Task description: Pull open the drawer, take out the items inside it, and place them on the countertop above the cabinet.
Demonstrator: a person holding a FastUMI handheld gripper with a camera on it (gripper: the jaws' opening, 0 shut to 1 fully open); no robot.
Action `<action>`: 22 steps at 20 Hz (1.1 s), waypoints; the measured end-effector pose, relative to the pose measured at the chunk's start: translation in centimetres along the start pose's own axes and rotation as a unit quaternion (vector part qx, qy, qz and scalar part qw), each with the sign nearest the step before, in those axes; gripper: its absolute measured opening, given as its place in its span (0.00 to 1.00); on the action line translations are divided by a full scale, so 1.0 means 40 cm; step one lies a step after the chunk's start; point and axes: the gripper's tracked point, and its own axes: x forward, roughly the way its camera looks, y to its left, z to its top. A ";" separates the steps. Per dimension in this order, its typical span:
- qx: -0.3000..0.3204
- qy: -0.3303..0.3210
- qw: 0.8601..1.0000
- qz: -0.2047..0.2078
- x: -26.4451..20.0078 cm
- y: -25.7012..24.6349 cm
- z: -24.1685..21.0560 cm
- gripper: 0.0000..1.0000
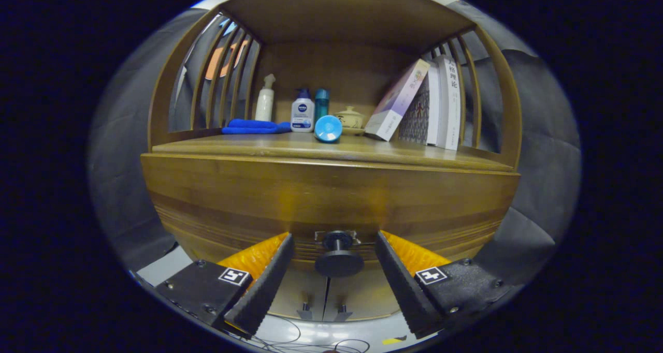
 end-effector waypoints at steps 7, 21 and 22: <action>-0.062 -0.046 0.997 0.018 -0.092 0.021 0.070 1.00; 0.019 -0.137 0.989 0.046 -0.622 -0.164 0.141 1.00; 0.020 -0.140 0.989 0.040 -0.661 -0.196 0.133 1.00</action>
